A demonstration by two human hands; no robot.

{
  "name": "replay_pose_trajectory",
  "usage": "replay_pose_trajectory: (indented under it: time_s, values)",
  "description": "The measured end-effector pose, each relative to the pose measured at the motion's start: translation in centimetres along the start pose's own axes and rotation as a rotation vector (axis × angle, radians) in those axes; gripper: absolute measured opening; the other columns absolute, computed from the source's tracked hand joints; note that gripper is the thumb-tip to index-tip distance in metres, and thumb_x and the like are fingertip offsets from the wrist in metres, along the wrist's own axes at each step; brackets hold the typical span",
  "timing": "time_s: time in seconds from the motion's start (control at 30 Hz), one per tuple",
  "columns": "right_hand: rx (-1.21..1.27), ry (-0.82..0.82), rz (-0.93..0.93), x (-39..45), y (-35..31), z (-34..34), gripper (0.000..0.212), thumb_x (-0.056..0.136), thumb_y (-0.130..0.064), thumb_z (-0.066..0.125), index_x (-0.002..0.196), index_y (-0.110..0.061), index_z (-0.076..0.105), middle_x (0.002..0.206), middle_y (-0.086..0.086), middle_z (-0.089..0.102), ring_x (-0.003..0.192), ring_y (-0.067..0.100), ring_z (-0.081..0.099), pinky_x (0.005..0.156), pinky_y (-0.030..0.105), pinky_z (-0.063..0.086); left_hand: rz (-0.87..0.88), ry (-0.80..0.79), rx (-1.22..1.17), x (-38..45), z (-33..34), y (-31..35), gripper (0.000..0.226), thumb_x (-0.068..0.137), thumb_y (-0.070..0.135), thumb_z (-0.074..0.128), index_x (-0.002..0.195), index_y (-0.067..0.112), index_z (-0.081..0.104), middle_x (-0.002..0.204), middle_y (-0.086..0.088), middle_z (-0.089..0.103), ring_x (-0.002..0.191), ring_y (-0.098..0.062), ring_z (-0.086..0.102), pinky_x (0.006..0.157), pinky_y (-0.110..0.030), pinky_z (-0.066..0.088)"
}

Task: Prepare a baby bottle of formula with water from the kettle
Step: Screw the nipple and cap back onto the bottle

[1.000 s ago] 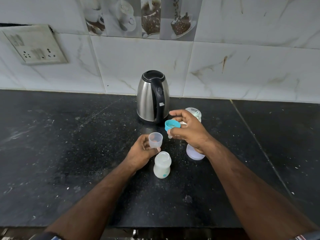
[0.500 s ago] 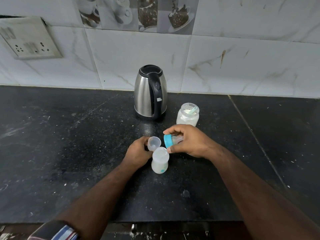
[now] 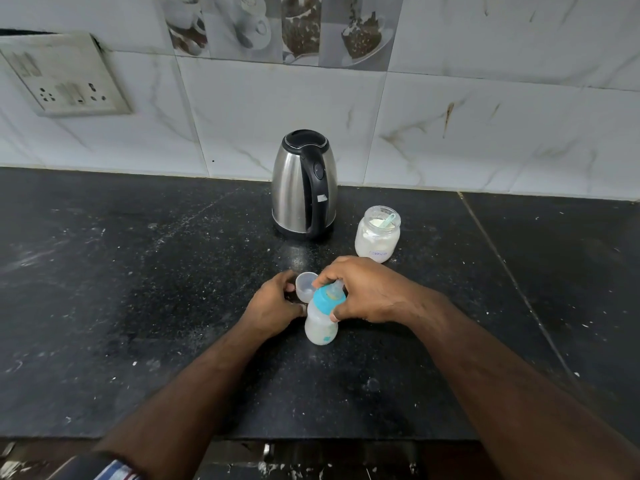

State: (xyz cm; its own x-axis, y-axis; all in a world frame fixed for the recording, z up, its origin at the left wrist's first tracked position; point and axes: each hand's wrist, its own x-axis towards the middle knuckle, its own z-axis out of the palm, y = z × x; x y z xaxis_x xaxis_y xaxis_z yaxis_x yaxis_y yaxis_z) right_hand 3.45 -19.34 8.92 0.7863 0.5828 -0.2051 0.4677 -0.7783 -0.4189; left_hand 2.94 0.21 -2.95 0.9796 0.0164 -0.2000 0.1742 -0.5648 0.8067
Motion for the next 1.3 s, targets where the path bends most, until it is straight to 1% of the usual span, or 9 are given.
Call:
replay_pose_trajectory:
  time_s: [0.17, 0.3, 0.5, 0.6, 0.73, 0.83, 1.03, 1.23, 1.3]
  values:
    - [-0.086, -0.039, -0.035, 0.3, -0.6, 0.0, 0.060, 0.077, -0.022, 0.084, 0.133, -0.026, 0.064, 0.124, -0.002, 0.058, 0.115, 0.017, 0.051, 0.099, 0.037, 0.045, -0.061, 0.123, -0.246, -2.2, -0.7, -0.5, 0.043, 0.087, -0.003, 0.065, 0.120, 0.023, 0.058, 0.106, -0.002, 0.068, 0.092, -0.020, 0.065, 0.079, -0.031, 0.054]
    - [-0.101, -0.059, -0.037, 0.5, -1.0, 0.2, 0.058, 0.076, -0.018, 0.084, 0.131, -0.025, 0.065, 0.120, -0.003, 0.058, 0.111, 0.017, 0.055, 0.096, 0.038, 0.049, 0.039, -0.023, -0.415, -4.4, -0.8, -0.6, 0.042, 0.086, -0.015, 0.057, 0.113, 0.017, 0.065, 0.113, -0.009, 0.072, 0.087, -0.012, 0.065, 0.070, -0.019, 0.056]
    - [-0.124, -0.044, -0.051, 0.5, -1.5, 0.1, 0.049, 0.076, -0.015, 0.084, 0.121, -0.025, 0.066, 0.111, -0.010, 0.056, 0.099, 0.009, 0.051, 0.083, 0.027, 0.045, 0.103, -0.176, -0.435, -5.5, 1.7, -0.6, 0.067, 0.074, 0.004, 0.083, 0.132, 0.021, 0.055, 0.128, 0.002, 0.069, 0.117, -0.002, 0.066, 0.095, -0.020, 0.053]
    - [-0.144, -0.061, -0.035, 0.4, -1.6, 0.3, 0.050, 0.076, -0.016, 0.083, 0.123, -0.027, 0.068, 0.115, -0.007, 0.060, 0.104, 0.013, 0.056, 0.088, 0.033, 0.051, 0.113, -0.154, -0.346, -5.6, 2.9, -0.3, 0.066, 0.081, 0.015, 0.087, 0.136, 0.029, 0.053, 0.127, 0.012, 0.069, 0.114, 0.002, 0.065, 0.092, -0.014, 0.051]
    - [-0.180, 0.004, 0.021, 0.7, -1.7, 0.5, 0.041, 0.072, -0.037, 0.082, 0.108, -0.021, 0.071, 0.100, -0.002, 0.067, 0.094, 0.019, 0.064, 0.080, 0.038, 0.055, 0.094, -0.033, -0.246, -5.6, 3.6, 0.2, 0.057, 0.080, 0.033, 0.084, 0.131, 0.038, 0.057, 0.114, 0.019, 0.072, 0.103, 0.004, 0.067, 0.091, -0.027, 0.055]
    - [-0.212, 0.042, 0.080, 0.8, -1.4, 0.9, 0.053, 0.069, -0.060, 0.079, 0.098, -0.016, 0.068, 0.088, 0.001, 0.068, 0.083, 0.021, 0.064, 0.074, 0.041, 0.055, 0.112, -0.020, -0.192, -5.9, 3.4, 0.6, 0.051, 0.084, 0.029, 0.081, 0.129, 0.038, 0.057, 0.110, 0.019, 0.071, 0.097, 0.010, 0.064, 0.078, -0.009, 0.047]
    - [-0.059, -0.043, 0.028, 0.1, -0.8, 0.4, 0.067, 0.071, -0.023, 0.082, 0.134, -0.029, 0.059, 0.123, -0.008, 0.067, 0.109, 0.013, 0.062, 0.092, 0.037, 0.053, 0.105, -0.027, -0.187, -5.8, 3.3, 0.6, 0.054, 0.084, 0.028, 0.082, 0.132, 0.034, 0.058, 0.112, 0.016, 0.071, 0.096, 0.006, 0.066, 0.073, -0.007, 0.050]
    - [-0.120, 0.187, 0.117, 0.3, -0.7, 2.7, 0.058, 0.071, -0.060, 0.079, 0.111, -0.021, 0.064, 0.101, -0.003, 0.066, 0.093, 0.019, 0.061, 0.073, 0.034, 0.046, 0.111, -0.010, -0.166, -5.8, 3.4, 0.5, 0.051, 0.083, 0.029, 0.081, 0.128, 0.038, 0.059, 0.109, 0.020, 0.072, 0.097, 0.012, 0.063, 0.072, -0.003, 0.044]
    - [-0.038, 0.139, 0.101, 0.1, -0.5, 2.7, 0.072, 0.068, -0.053, 0.082, 0.129, -0.025, 0.056, 0.116, -0.004, 0.064, 0.106, 0.017, 0.059, 0.081, 0.033, 0.047, 0.112, -0.012, -0.178, -5.6, 3.4, 0.4, 0.053, 0.082, 0.032, 0.084, 0.128, 0.037, 0.060, 0.110, 0.020, 0.072, 0.099, 0.009, 0.065, 0.079, -0.008, 0.047]
